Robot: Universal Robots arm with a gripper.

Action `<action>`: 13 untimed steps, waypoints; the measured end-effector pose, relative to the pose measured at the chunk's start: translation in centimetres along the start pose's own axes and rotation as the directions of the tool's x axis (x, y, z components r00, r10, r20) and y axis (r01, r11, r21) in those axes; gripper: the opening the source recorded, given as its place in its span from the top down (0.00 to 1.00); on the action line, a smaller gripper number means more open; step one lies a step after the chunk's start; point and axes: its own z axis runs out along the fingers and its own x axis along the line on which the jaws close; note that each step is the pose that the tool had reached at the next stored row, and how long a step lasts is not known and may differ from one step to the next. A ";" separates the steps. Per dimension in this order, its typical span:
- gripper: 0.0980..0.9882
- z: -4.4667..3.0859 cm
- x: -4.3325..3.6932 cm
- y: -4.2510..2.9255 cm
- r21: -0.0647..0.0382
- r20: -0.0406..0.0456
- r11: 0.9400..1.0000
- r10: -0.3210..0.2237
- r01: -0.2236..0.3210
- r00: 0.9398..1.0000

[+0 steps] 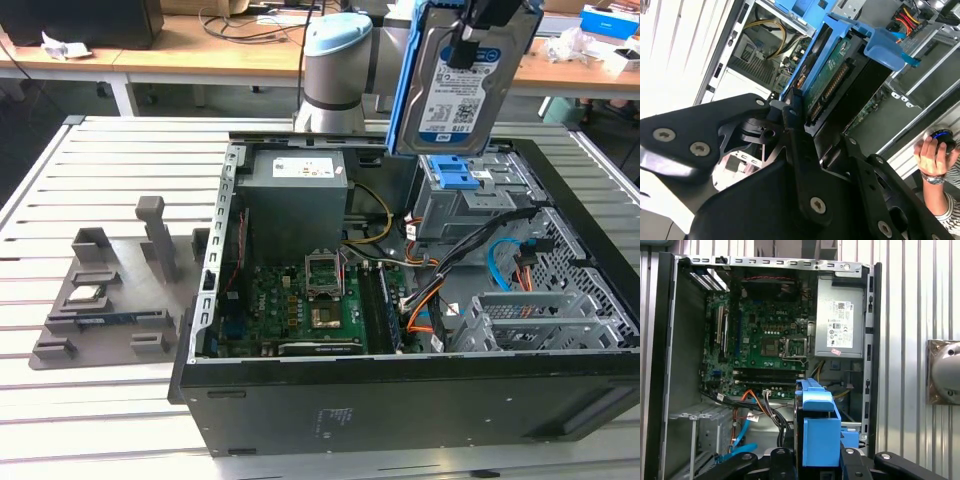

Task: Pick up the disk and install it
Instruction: 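Pick up the disk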

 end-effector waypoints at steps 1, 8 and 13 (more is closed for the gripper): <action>0.70 0.00 0.16 0.00 0.000 -0.001 1.000 0.000 0.000 1.000; 0.70 0.02 1.15 0.03 0.000 -0.004 1.000 0.000 0.000 1.000; 0.70 0.04 2.01 0.05 0.000 -0.006 1.000 0.000 0.000 1.000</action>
